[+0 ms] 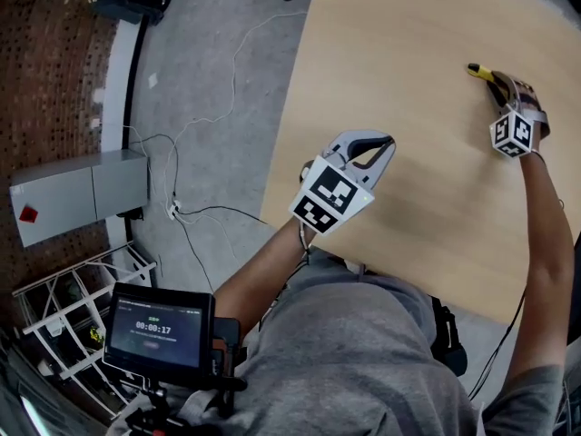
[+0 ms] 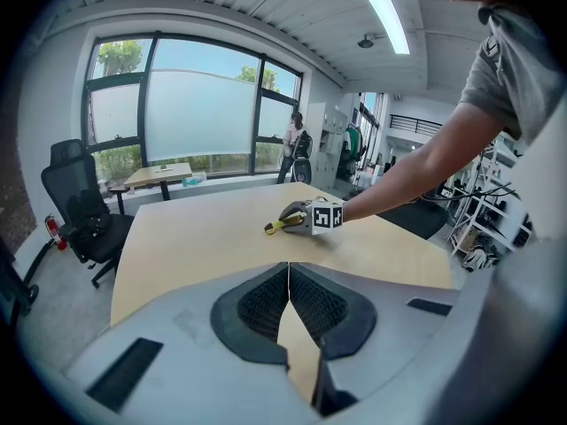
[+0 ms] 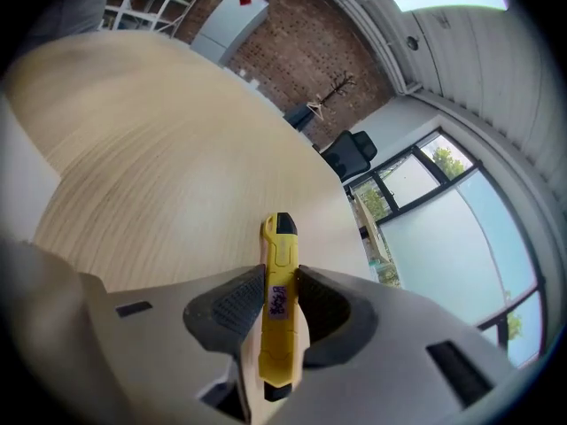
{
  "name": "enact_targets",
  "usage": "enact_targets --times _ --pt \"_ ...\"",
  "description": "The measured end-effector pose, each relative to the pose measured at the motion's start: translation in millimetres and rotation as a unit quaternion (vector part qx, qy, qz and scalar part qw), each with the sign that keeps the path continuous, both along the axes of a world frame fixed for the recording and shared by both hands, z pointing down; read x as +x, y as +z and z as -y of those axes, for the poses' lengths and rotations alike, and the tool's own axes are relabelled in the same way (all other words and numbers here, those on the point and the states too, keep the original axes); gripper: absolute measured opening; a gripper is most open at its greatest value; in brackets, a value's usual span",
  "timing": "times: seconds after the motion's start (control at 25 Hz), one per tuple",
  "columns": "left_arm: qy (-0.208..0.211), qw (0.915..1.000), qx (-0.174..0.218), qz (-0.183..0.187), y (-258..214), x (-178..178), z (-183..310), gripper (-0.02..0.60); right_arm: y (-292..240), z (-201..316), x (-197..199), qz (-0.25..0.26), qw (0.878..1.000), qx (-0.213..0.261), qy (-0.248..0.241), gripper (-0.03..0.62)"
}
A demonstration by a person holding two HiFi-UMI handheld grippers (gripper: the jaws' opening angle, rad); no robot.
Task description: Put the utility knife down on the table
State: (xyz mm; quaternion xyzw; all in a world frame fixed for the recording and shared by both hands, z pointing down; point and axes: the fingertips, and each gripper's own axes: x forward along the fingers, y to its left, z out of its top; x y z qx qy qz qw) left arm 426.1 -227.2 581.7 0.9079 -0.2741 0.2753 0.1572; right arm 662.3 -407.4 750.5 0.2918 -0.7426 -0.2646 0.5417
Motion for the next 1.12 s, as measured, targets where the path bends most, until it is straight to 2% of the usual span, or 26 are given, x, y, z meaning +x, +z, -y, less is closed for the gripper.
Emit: enact_targets --times 0.16,0.48,0.6,0.72,0.8,0.88,1.04,1.12 --pt "0.003 1.0000 0.003 -0.001 0.9 -1.0 0.6 0.005 0.4 -1.4 -2.5 -0.024 1.000 0.007 -0.009 0.118" --pt "0.004 0.9999 0.013 0.000 1.6 -6.6 0.6 0.006 0.7 -11.9 -8.3 0.002 1.000 0.001 0.006 0.120" --pt "0.006 0.9998 0.019 -0.002 -0.2 -6.0 1.8 0.006 -3.5 -15.9 -10.8 0.029 0.999 -0.004 0.023 0.120" --pt "0.009 0.9997 0.025 -0.003 -2.4 -4.9 3.1 0.006 -11.7 -20.3 -16.1 0.101 0.993 -0.027 0.057 0.118" --pt "0.010 0.9995 0.030 -0.005 -4.3 -4.9 3.3 0.006 -22.5 -24.0 -20.0 0.163 0.983 -0.039 0.079 0.118" --pt "0.011 0.9993 0.036 -0.006 -6.7 -3.7 6.9 0.006 -38.0 -25.8 -22.0 0.229 0.967 -0.047 0.106 0.118" --pt "0.012 0.9989 0.045 -0.010 -11.8 0.9 16.8 0.006 -84.6 -34.5 -27.6 0.359 0.919 -0.064 0.153 0.118" --pt "0.012 0.9984 0.053 -0.014 -15.8 4.2 22.7 0.006 -109.2 -41.9 -27.2 0.411 0.895 -0.067 0.161 0.110"
